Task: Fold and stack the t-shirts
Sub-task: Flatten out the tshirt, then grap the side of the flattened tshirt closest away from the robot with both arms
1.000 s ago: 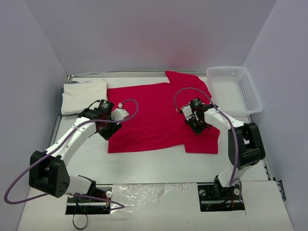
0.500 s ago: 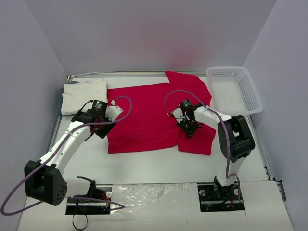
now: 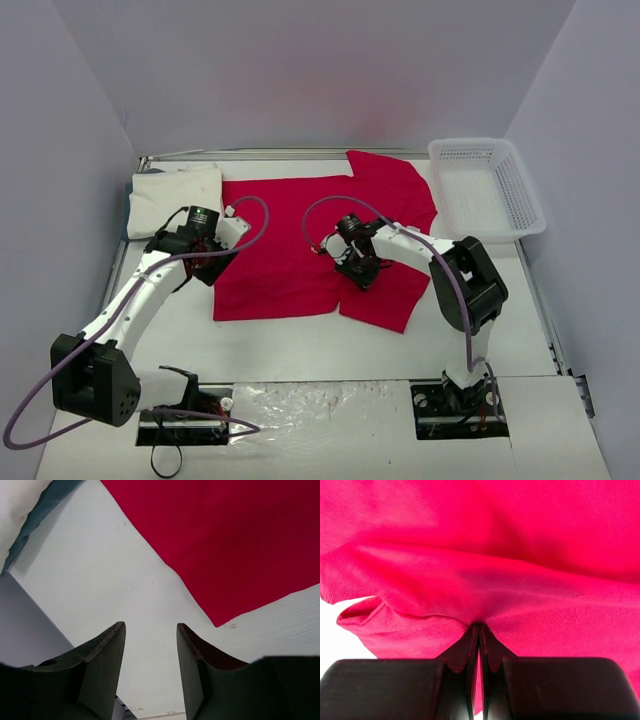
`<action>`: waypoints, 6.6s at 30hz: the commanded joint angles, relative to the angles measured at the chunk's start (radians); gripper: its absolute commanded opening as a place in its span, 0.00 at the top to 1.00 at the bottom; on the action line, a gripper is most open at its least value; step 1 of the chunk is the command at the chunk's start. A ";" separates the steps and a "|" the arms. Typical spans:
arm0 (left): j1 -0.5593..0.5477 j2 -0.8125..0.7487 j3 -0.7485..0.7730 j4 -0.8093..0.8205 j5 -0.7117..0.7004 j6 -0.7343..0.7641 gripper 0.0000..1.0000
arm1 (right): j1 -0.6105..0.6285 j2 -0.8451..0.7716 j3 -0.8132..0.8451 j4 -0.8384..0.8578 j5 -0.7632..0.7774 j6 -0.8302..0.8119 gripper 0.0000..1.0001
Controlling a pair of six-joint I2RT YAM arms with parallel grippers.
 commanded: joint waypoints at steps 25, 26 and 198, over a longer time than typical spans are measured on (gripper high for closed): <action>0.099 -0.035 -0.018 0.012 0.004 -0.024 0.60 | 0.052 -0.262 -0.155 -0.317 0.004 -0.136 0.65; 0.105 -0.043 -0.021 0.012 0.012 -0.024 0.60 | 0.057 -0.258 -0.167 -0.314 0.003 -0.139 0.65; 0.162 0.043 -0.048 0.024 0.007 -0.007 0.61 | -0.123 -0.083 -0.112 0.213 0.078 -0.509 0.71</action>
